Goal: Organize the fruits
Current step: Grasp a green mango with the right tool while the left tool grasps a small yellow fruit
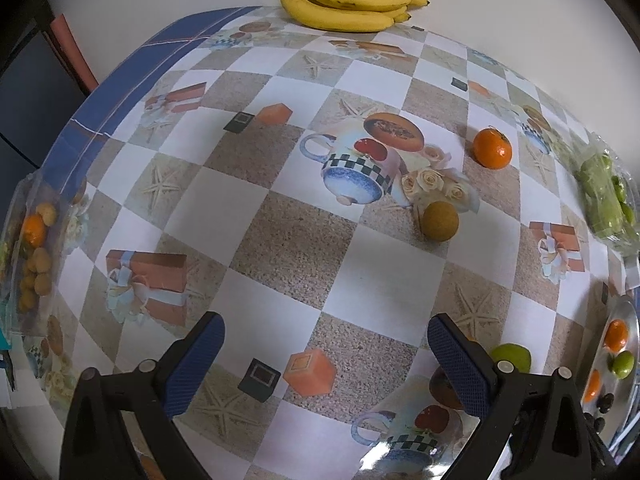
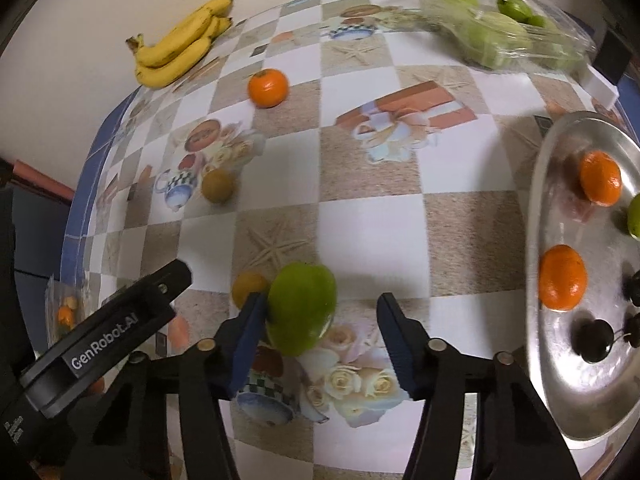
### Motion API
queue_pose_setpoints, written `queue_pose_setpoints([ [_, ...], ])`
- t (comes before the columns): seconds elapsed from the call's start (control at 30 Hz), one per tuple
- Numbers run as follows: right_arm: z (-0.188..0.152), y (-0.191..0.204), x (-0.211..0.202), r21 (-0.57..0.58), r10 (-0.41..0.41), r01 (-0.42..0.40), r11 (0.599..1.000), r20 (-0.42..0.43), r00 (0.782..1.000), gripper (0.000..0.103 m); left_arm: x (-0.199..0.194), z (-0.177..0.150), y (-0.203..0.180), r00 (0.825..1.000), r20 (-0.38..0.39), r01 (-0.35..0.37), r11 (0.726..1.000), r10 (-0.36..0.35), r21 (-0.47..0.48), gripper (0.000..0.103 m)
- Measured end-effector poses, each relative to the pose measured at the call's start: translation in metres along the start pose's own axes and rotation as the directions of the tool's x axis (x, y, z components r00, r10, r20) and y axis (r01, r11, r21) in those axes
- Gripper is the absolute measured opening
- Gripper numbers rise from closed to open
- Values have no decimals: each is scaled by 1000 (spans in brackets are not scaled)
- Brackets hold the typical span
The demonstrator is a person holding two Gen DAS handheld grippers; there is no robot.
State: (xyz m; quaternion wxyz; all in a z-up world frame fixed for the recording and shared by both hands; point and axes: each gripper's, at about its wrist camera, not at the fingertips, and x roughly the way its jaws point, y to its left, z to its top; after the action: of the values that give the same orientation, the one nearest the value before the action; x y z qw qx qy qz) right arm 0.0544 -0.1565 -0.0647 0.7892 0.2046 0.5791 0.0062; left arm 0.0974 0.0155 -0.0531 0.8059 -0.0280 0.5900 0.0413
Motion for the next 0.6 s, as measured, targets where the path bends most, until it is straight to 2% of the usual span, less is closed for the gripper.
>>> queue_pose_setpoints([
  [0.03, 0, 2, 2, -2, 11, -11, 1000, -8, 1000, 43, 0, 0, 0, 1000, 0, 1, 1000, -1, 1, 103],
  [0.1, -1, 4, 4, -9, 6, -6, 1000, -16, 1000, 38, 0, 1, -1, 1000, -3, 5, 1000, -5, -1, 103],
  [0.3, -1, 2, 4, 4, 10, -10, 1000, -21, 1000, 38, 0, 1, 0, 1000, -10, 25, 1000, -25, -15, 102],
  [0.4, 1, -5, -1, 16, -16, 17, 1000, -10, 1000, 38, -1, -1, -4, 998, -15, 56, 998, -57, -18, 101],
  [0.6, 6, -29, -16, 86, -48, 46, 995, 22, 999, 38, -5, -1, -20, 990, -21, 141, 990, -141, 17, 85],
])
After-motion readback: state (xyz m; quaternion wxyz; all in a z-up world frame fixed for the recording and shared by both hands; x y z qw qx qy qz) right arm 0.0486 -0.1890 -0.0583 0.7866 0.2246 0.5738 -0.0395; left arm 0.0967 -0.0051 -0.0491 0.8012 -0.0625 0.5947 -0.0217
